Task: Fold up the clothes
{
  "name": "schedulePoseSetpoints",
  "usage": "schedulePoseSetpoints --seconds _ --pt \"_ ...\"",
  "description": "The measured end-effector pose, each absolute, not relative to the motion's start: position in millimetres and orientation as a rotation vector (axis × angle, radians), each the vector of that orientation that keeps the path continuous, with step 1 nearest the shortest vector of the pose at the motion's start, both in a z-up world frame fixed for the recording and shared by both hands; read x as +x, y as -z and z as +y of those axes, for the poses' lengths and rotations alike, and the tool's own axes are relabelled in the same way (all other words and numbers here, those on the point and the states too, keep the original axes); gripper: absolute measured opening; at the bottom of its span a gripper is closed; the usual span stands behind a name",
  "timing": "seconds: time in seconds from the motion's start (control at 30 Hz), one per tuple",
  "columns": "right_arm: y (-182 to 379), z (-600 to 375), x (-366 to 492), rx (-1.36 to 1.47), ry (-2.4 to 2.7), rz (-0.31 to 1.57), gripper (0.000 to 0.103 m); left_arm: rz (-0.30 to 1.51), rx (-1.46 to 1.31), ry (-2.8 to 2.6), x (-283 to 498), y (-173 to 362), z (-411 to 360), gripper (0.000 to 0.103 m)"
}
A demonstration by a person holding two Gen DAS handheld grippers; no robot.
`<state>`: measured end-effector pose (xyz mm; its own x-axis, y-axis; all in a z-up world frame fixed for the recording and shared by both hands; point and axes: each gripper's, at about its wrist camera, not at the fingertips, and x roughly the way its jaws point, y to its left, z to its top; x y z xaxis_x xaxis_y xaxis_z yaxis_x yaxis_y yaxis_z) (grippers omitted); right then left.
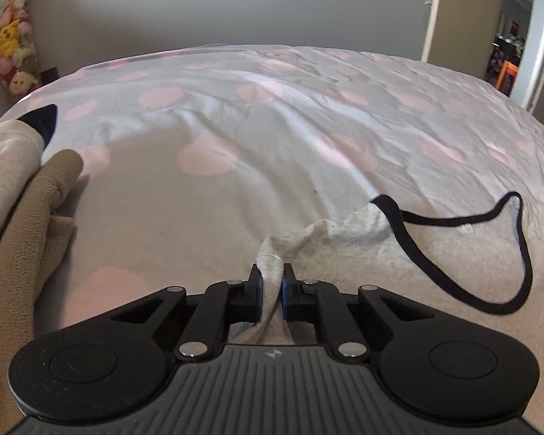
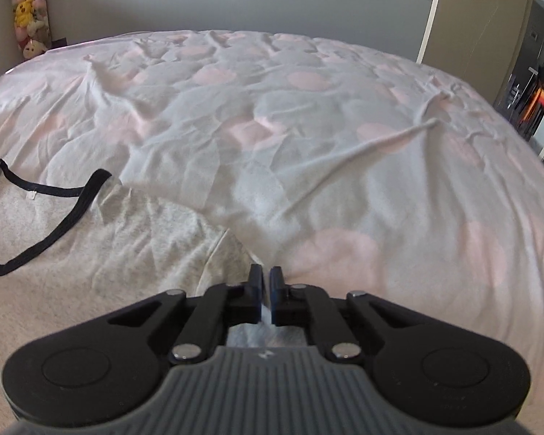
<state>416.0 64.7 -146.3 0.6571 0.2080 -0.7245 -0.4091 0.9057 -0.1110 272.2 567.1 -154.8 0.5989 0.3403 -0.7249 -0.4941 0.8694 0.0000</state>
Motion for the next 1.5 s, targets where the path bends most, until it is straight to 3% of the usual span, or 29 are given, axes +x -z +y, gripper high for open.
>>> schedulePoseSetpoints --seconds 0.4,0.77,0.9,0.97,1.07,1.27,1.5 --pt "92.0 88.1 441.5 -0.348 -0.210 0.590 0.003 0.690 -0.115 -0.595 293.2 111.4 576.1 0.006" --pt "131.0 113.4 491.0 -0.366 -0.215 0.650 0.004 0.815 -0.041 -0.593 332.9 162.8 599.9 0.009" --pt "150.5 112.6 496.8 -0.344 -0.221 0.697 0.005 0.791 -0.055 -0.612 329.8 165.3 608.1 0.025" --pt "155.1 110.8 497.6 -0.323 -0.219 0.713 0.006 0.787 -0.075 -0.619 327.2 162.1 614.3 0.044" --pt "148.8 104.1 494.1 -0.286 -0.207 0.706 0.029 0.748 -0.141 -0.617 315.7 148.7 623.2 0.047" --pt "119.6 87.0 467.1 -0.201 -0.215 0.696 0.037 0.691 -0.219 -0.622 275.0 114.4 618.0 0.049" --pt "111.6 71.5 402.6 -0.151 -0.261 0.813 0.038 0.779 -0.261 -0.551 210.5 101.4 568.5 0.049"
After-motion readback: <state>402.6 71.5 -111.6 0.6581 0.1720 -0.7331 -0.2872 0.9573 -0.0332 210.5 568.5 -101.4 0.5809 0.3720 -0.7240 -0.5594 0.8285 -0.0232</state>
